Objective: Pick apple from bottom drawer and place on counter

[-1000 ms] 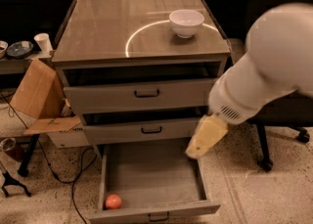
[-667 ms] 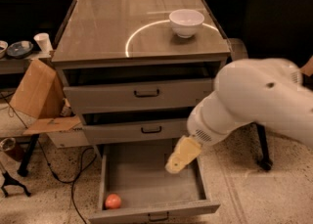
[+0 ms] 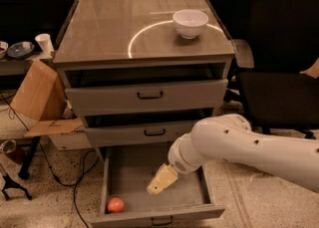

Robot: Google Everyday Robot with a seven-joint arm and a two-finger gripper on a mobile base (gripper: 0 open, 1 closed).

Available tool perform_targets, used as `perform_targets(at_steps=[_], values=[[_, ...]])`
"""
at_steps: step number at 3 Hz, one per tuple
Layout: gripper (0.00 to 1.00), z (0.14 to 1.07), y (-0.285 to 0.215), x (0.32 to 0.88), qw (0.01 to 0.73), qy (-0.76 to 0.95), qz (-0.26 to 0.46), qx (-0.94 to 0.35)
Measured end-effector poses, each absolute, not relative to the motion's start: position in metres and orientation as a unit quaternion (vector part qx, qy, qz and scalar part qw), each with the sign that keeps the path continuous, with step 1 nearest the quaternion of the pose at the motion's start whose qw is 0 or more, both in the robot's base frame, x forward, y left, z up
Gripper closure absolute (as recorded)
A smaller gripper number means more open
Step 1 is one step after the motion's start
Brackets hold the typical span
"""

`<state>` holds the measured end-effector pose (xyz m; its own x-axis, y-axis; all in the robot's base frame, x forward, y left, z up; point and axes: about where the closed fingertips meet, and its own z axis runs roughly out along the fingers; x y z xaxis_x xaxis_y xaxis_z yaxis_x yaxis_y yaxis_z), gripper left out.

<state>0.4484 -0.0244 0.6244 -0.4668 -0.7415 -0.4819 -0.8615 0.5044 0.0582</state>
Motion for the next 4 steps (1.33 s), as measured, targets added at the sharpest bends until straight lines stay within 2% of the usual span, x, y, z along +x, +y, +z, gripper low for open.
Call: perform_targets(at_steps=[1,3,4], values=[[0.00,0.625,-0.016,0.468,0.242,0.840,0.150,-0.462],[0.00,0.605,0.006,0.488,0.256,0.825,0.164,-0.477],[0.00,0.558,0.030,0.528,0.260,0.820,0.183,-0.476]])
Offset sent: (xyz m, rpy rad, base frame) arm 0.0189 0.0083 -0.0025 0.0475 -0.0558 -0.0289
